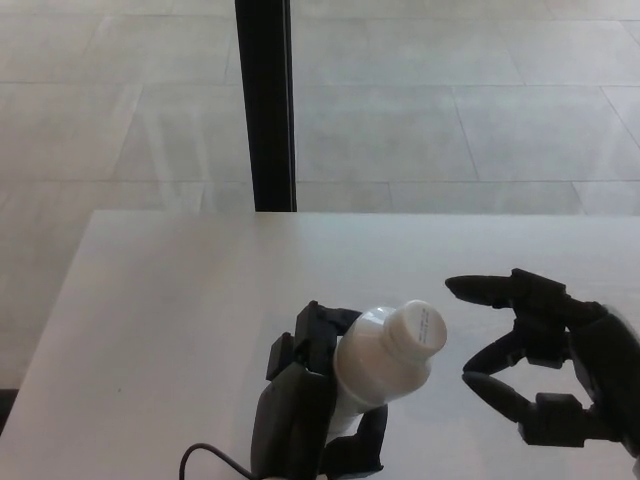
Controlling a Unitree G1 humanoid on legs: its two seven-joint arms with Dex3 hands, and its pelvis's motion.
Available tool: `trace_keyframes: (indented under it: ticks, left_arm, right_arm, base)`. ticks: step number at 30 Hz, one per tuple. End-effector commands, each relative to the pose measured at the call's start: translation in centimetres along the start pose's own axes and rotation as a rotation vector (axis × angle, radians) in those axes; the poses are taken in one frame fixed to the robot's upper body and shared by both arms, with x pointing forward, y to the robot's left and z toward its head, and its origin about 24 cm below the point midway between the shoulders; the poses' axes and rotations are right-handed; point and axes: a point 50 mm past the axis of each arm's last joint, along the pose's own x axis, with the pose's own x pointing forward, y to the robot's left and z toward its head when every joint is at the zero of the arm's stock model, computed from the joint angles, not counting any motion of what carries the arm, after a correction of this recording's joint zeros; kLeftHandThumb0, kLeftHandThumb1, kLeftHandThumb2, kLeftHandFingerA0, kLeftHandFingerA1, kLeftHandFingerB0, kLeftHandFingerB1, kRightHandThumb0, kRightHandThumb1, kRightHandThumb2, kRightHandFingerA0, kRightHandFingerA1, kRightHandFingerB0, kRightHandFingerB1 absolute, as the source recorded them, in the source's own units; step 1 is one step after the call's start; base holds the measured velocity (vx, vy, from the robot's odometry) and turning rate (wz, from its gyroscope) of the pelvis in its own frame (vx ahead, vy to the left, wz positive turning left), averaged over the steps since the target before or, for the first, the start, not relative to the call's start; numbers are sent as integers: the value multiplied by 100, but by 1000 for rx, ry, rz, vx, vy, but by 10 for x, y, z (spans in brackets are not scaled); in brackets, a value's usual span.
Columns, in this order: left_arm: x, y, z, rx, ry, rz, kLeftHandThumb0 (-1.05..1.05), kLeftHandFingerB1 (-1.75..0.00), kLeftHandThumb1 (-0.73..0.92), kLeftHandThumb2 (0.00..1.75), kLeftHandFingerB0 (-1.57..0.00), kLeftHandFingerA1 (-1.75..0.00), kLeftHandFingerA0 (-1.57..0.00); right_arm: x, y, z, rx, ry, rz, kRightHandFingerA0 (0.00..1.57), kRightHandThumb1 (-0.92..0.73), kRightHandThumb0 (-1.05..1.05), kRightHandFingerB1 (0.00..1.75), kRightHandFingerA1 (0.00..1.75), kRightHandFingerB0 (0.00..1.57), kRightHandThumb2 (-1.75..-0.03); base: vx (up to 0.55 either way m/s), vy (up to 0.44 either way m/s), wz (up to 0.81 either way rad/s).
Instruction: The robot uses its left hand to to lift the bottle kept on the middle of the desk and tilts it towards its right hand. It then uses its right hand to rotate its cap to open it and places the bottle and cap back on the desk
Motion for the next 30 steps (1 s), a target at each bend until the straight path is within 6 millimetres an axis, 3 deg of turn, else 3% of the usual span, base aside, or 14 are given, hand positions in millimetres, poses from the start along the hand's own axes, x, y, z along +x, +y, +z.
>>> trace_keyframes:
  ticks: [1, 9, 10, 11, 15, 16, 17, 18, 19, 20, 28, 29, 30]
  left_arm:
    - [-1, 0, -3, 29, 9, 10, 10, -115, 73, 133, -104, -122, -111]
    - [1, 1, -3, 24, 14, 3, 9, -116, 72, 133, -105, -122, -111]
    - [1, 0, -2, 26, 6, 2, 18, -147, 55, 152, -94, -175, -114]
    - [1, 0, -3, 27, 6, 1, 10, -116, 72, 133, -105, -122, -112]
    - [0, 0, -2, 38, 7, -3, 10, -115, 73, 133, -104, -122, -112]
    - [0, 0, -3, 42, 8, -4, 16, -145, 57, 144, -90, -175, -108]
    - [0, -1, -3, 42, 12, -5, 15, -145, 58, 144, -90, -175, -109]
    - [-1, -1, -3, 46, 17, -3, 15, -146, 58, 143, -90, -175, -108]
    - [-1, -1, -3, 41, 21, -3, 15, -146, 58, 144, -90, -175, -108]
    - [-1, -2, -4, 44, 19, -3, 10, -115, 74, 133, -103, -121, -110]
    - [-5, -3, -6, 47, 31, -2, 11, -115, 72, 133, -104, -122, -112]
    - [-4, -2, -6, 46, 29, -1, 22, -158, 54, 147, -84, -175, -96]
    - [-4, -3, -6, 46, 24, -1, 22, -158, 54, 147, -84, -175, -95]
  right_arm:
    - [-3, 1, 0, 2, 4, 7, 82, -58, -57, 37, 87, 51, -57]
    - [-5, 5, -5, -25, 15, 39, 87, -58, -57, 36, 83, 51, -59]
    - [-5, 4, -6, -17, 19, 44, 89, -58, -56, 36, 84, 51, -58]
    - [-4, 4, -6, -15, 20, 44, 90, -58, -56, 36, 85, 51, -59]
    - [-2, 2, -7, -24, 24, 42, 89, -58, -57, 36, 87, 51, -58]
    - [-1, 1, -6, -29, 31, 38, 88, -57, -58, 36, 86, 52, -58]
    - [0, 0, -5, -31, 31, 34, 89, -57, -58, 36, 86, 52, -58]
    - [1, 0, -4, -27, 28, 31, 88, -45, -61, 51, 89, 45, -84]
    - [2, -1, -3, -26, 26, 29, 89, -57, -58, 36, 89, 52, -59]
    - [3, -2, -2, -23, 23, 26, 89, -57, -58, 36, 89, 51, -58]
    - [10, -8, 6, -39, -1, 6, 84, -59, -56, 36, 81, 50, -58]
    - [11, -8, 7, -44, -5, 6, 84, -59, -57, 36, 81, 50, -58]
    - [12, -9, 8, -43, -8, 4, 86, -58, -57, 36, 80, 50, -58]
  base:
    - [0, 0, 0]
    - [0, 0, 0]
    - [0, 0, 0]
    - [0, 0, 0]
    - [0, 0, 0]
    - [0, 0, 0]
    - [0, 0, 0]
    - [0, 0, 0]
    - [0, 0, 0]
    - [0, 0, 0]
    - [0, 0, 0]
    - [0, 0, 0]
    - [0, 0, 0]
